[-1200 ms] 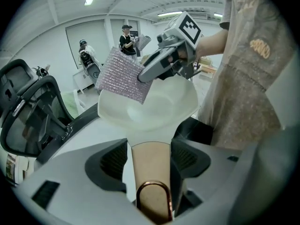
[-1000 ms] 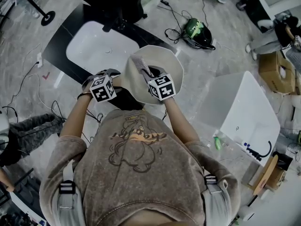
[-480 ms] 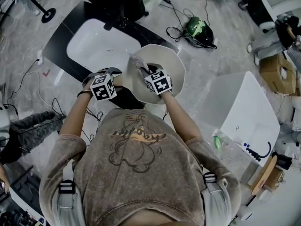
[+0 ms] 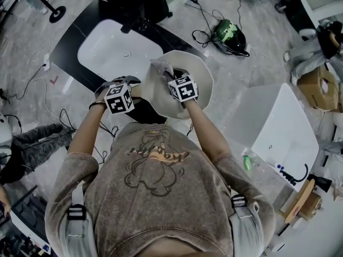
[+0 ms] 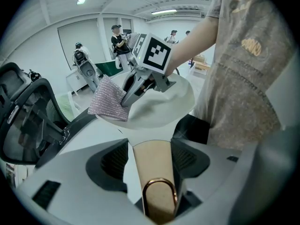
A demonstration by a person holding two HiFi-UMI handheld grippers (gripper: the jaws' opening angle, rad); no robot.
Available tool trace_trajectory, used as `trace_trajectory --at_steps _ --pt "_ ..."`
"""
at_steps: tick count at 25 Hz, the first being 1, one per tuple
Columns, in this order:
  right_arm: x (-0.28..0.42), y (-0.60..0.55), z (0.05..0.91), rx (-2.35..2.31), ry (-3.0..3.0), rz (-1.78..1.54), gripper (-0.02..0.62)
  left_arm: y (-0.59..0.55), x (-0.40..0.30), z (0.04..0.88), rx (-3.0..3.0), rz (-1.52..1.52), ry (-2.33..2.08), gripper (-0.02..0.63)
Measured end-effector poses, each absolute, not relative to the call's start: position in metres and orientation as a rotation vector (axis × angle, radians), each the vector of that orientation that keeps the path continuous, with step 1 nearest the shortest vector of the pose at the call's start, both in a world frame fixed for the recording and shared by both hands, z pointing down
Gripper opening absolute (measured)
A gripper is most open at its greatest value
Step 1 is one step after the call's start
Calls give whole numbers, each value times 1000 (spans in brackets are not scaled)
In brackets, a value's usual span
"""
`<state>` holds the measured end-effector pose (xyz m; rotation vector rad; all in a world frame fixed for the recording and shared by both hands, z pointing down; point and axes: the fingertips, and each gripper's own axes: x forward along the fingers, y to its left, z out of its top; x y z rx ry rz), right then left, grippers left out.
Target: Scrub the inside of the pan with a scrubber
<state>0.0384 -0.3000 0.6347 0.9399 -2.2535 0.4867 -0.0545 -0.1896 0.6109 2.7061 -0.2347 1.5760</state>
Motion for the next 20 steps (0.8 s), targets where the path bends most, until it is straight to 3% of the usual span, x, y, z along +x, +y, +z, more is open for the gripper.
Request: trace_trajectory --at_steps 20 --pt "133 -352 636 1260 -1898 403 84 -188 -58 610 2699 1589 -238 291"
